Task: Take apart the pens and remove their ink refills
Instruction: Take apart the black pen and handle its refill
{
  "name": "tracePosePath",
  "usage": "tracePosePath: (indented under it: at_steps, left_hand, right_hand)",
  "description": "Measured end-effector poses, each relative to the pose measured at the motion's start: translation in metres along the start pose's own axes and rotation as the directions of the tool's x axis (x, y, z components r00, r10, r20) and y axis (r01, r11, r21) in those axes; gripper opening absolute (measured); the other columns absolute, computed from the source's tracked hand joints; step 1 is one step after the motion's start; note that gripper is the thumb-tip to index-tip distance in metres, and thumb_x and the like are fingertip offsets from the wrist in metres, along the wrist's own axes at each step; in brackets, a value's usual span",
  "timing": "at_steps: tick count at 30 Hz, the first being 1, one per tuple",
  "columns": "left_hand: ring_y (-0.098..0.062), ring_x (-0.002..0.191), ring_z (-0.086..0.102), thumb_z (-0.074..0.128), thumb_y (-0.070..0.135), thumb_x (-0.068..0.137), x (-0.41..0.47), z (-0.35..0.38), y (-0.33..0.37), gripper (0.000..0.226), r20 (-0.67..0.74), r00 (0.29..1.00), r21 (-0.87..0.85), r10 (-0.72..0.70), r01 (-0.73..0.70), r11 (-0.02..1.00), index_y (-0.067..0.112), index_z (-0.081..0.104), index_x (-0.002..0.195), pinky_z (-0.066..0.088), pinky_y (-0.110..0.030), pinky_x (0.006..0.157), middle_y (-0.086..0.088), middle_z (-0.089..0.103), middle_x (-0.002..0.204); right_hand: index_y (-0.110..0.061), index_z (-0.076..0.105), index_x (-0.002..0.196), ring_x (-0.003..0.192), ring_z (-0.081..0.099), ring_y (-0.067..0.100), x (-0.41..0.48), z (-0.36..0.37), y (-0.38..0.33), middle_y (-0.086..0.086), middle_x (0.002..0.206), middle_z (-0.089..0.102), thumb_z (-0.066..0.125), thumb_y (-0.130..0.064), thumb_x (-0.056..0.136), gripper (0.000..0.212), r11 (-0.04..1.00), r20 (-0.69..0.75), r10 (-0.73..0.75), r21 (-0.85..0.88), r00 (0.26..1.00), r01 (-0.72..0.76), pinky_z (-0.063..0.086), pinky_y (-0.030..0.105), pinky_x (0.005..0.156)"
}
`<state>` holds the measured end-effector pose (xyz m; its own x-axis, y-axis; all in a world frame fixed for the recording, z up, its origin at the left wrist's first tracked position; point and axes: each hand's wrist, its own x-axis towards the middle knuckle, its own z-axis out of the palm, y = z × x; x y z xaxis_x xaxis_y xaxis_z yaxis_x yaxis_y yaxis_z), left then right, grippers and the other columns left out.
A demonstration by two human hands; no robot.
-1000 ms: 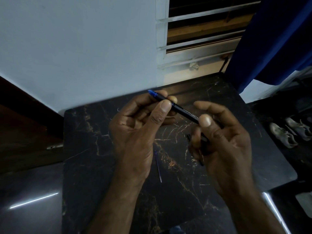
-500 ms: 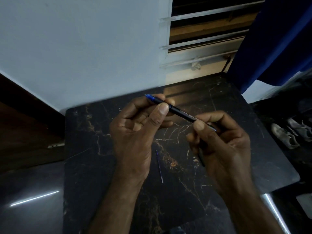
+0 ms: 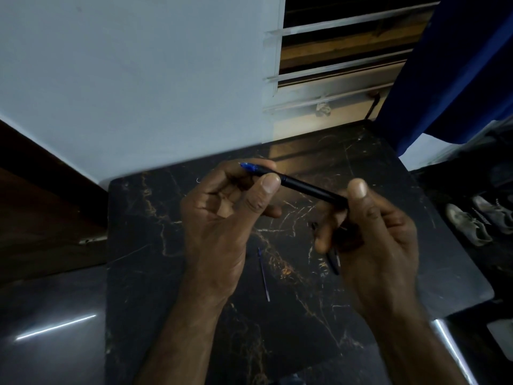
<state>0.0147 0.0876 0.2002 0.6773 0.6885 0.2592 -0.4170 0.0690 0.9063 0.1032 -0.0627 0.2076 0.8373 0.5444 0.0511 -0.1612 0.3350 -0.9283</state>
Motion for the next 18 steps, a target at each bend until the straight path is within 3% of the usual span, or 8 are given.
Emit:
tracePosePath:
  at_steps: [1, 3, 5, 9, 11, 15, 18]
  left_hand:
    - [-0.008, 0.095, 0.074, 0.075, 0.014, 0.096, 0.0, -0.001, 0.0, 0.018, -0.002, 1.0, 0.005, 0.009, -0.009, 1.0, 0.029, 0.082, 0.104, 0.063, -0.026, 0.066, 0.008, 0.079, 0.104]
    - [-0.01, 0.092, 0.075, 0.076, 0.015, 0.097, 0.0, -0.003, 0.0, 0.016, -0.021, 1.0, 0.016, 0.019, -0.019, 1.0, 0.027, 0.082, 0.105, 0.063, -0.027, 0.065, 0.007, 0.079, 0.102]
    - [-0.012, 0.089, 0.075, 0.078, 0.019, 0.096, -0.001, -0.004, 0.0, 0.012, -0.033, 0.999, 0.003, 0.008, -0.008, 1.0, 0.027, 0.082, 0.105, 0.063, -0.027, 0.064, 0.007, 0.079, 0.1]
    - [-0.014, 0.085, 0.075, 0.082, 0.03, 0.095, -0.001, -0.007, 0.003, 0.011, -0.022, 1.0, 0.001, 0.002, -0.002, 1.0, 0.026, 0.081, 0.105, 0.062, -0.028, 0.063, 0.005, 0.078, 0.096]
    - [-0.013, 0.083, 0.075, 0.079, 0.022, 0.097, -0.001, -0.01, 0.003, 0.008, -0.026, 1.0, 0.007, -0.004, 0.004, 1.0, 0.025, 0.081, 0.105, 0.061, -0.028, 0.061, 0.004, 0.078, 0.094]
    - [-0.015, 0.075, 0.074, 0.073, 0.012, 0.098, -0.002, -0.012, 0.007, 0.01, -0.001, 1.0, 0.048, 0.007, -0.007, 0.999, 0.018, 0.078, 0.105, 0.059, -0.028, 0.059, 0.0, 0.076, 0.084]
    - [-0.015, 0.066, 0.072, 0.07, 0.008, 0.099, -0.001, -0.012, 0.016, 0.008, 0.052, 0.999, 0.058, 0.014, -0.017, 0.998, 0.012, 0.074, 0.105, 0.057, -0.027, 0.054, 0.0, 0.075, 0.081]
  right_hand:
    - [-0.019, 0.079, 0.105, 0.059, 0.065, 0.018, 0.0, 0.001, -0.001, 0.016, 0.07, 0.067, 0.076, -0.049, 0.094, 0.032, 1.0, 0.015, 0.006, 0.015, 1.0, -0.007, 0.05, 0.034, 0.057]
    - [-0.014, 0.072, 0.119, 0.068, 0.068, 0.018, 0.001, 0.001, -0.001, 0.011, 0.08, 0.074, 0.082, -0.03, 0.091, 0.034, 1.0, 0.036, 0.006, 0.023, 0.999, -0.007, 0.052, 0.03, 0.057]
    - [-0.007, 0.068, 0.111, 0.072, 0.07, 0.017, 0.002, 0.001, -0.002, 0.01, 0.082, 0.074, 0.081, -0.013, 0.087, 0.028, 0.999, 0.037, -0.013, 0.038, 0.999, 0.012, 0.052, 0.029, 0.058]
    - [-0.014, 0.075, 0.099, 0.065, 0.068, 0.015, 0.002, 0.002, -0.001, -0.001, 0.074, 0.072, 0.081, -0.026, 0.092, 0.015, 0.999, 0.032, -0.034, -0.001, 0.999, 0.034, 0.049, 0.034, 0.057]
    - [-0.022, 0.079, 0.094, 0.064, 0.066, 0.015, 0.002, 0.001, -0.001, -0.002, 0.076, 0.073, 0.078, -0.036, 0.092, 0.014, 0.998, 0.034, -0.047, -0.043, 0.998, 0.048, 0.049, 0.036, 0.057]
    - [-0.023, 0.079, 0.111, 0.068, 0.069, 0.018, 0.001, 0.005, -0.004, 0.008, 0.087, 0.077, 0.084, -0.035, 0.089, 0.025, 0.986, 0.057, -0.086, -0.139, 0.995, 0.093, 0.054, 0.031, 0.056]
    - [-0.022, 0.079, 0.102, 0.064, 0.069, 0.017, 0.001, 0.01, -0.01, 0.007, 0.079, 0.078, 0.082, -0.036, 0.09, 0.019, 0.97, 0.064, -0.115, -0.208, 0.991, 0.126, 0.055, 0.031, 0.054]
